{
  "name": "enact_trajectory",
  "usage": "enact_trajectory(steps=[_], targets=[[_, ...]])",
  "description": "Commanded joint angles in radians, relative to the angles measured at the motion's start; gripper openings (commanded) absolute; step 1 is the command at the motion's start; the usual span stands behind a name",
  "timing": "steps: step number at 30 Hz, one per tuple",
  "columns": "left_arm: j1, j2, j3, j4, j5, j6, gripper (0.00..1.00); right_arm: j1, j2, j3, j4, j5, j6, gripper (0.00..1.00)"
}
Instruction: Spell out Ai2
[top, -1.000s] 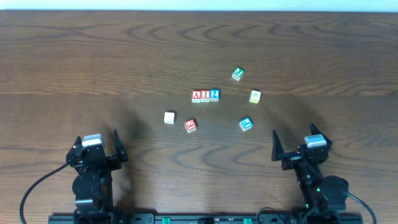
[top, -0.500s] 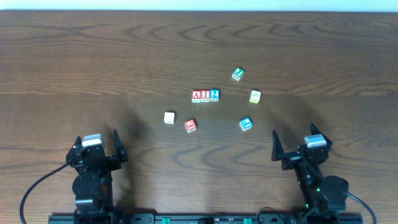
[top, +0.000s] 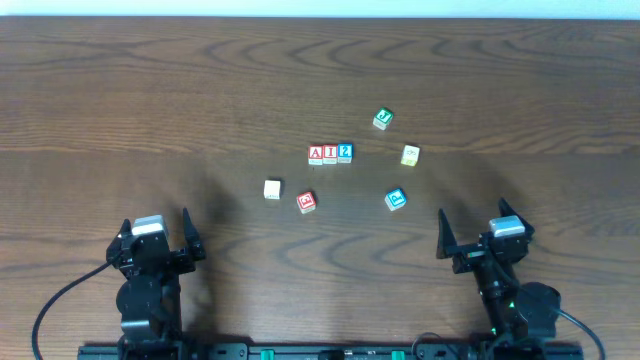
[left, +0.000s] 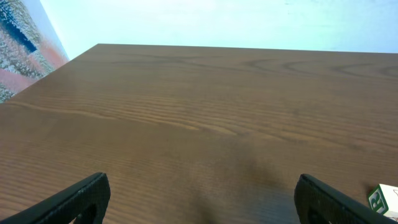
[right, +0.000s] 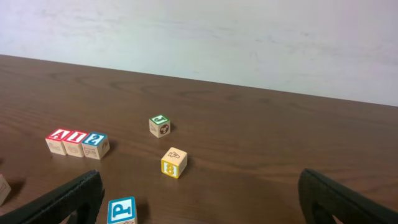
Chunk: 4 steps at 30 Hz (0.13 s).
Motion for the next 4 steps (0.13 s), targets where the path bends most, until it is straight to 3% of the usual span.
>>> enact_trajectory(steps=[1,4], targets=[[0.005,-0.007,-0.025,-0.01,0.019,0.014,0.96,-0.012,-0.009,-0.014,-0.002,-0.004,-0.012,0.99],[0.005,-0.007,-0.025,-0.01,0.019,0.014,0.96,-0.012,-0.009,-0.014,-0.002,-0.004,-0.012,0.99]])
